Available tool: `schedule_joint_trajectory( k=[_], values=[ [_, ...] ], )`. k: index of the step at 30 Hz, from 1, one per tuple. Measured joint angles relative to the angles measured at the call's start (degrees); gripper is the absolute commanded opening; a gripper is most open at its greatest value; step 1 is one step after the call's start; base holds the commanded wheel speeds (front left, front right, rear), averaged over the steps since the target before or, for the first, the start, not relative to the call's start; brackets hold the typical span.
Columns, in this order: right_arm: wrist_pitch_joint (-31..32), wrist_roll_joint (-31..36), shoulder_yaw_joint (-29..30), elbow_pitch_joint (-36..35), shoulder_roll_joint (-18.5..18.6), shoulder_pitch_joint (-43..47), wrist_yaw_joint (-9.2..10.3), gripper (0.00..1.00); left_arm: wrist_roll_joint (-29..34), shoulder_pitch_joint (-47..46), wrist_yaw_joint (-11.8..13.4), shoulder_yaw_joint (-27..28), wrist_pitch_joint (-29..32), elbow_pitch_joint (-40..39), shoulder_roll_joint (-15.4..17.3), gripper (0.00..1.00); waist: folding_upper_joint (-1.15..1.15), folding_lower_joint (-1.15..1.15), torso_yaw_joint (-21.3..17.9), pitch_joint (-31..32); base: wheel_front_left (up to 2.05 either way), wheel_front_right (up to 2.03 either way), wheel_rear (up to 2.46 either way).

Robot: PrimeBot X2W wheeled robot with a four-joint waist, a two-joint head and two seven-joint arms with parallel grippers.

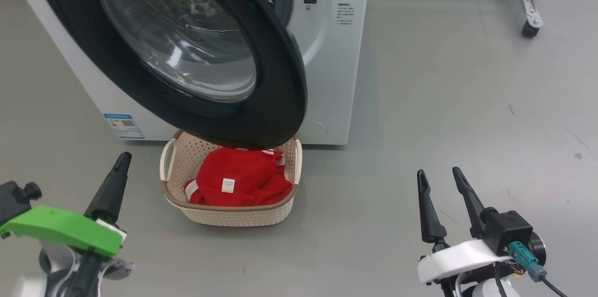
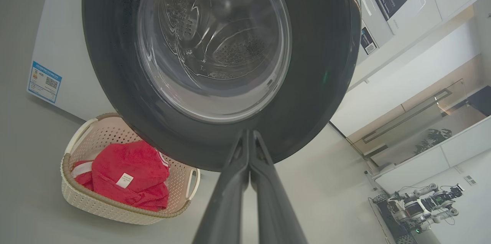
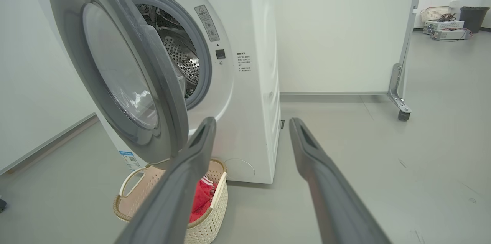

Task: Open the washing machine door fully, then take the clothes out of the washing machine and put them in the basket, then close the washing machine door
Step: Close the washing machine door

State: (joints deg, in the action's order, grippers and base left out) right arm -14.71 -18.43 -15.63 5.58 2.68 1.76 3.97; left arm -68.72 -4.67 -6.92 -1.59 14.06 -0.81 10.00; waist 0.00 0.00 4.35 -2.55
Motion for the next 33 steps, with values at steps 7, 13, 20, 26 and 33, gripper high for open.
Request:
schedule_joint_trajectory(
  k=[7,13,20,26,33],
  values=[
    [0.0,0.37,-0.21,0.0,-0.02,0.1,-0.38,1.0,10.03,3.0,-0.01,-4.72,-7.42,-1.38,4.3,0.0,0.0,0.0,2.27,0.26,0.0,0.0,0.0],
    [0.0,0.6,-0.63,0.33,-0.05,0.08,-0.96,1.0,19.35,5.08,-0.02,-9.18,-16.55,-1.12,8.06,0.0,0.0,0.0,3.02,-0.03,0.0,0.0,0.0],
    [0.0,0.42,-0.64,0.63,-0.04,0.08,-0.97,1.0,31.71,6.84,-0.27,-13.02,-28.05,4.15,11.59,0.0,0.0,0.0,2.91,0.12,0.0,0.0,0.0],
    [0.0,0.32,-0.8,0.63,-0.05,0.07,-0.98,1.0,34.98,7.65,-0.27,-12.9,-29.47,7.55,10.78,1.0,0.0,0.0,2.29,0.1,0.0,0.0,0.0],
    [0.0,0.22,-0.71,0.63,-0.05,0.07,-0.96,1.0,35.75,7.63,-0.27,-12.85,-28.95,9.23,8.53,1.0,0.0,0.0,1.89,-0.01,0.0,0.0,0.0]
  ],
)
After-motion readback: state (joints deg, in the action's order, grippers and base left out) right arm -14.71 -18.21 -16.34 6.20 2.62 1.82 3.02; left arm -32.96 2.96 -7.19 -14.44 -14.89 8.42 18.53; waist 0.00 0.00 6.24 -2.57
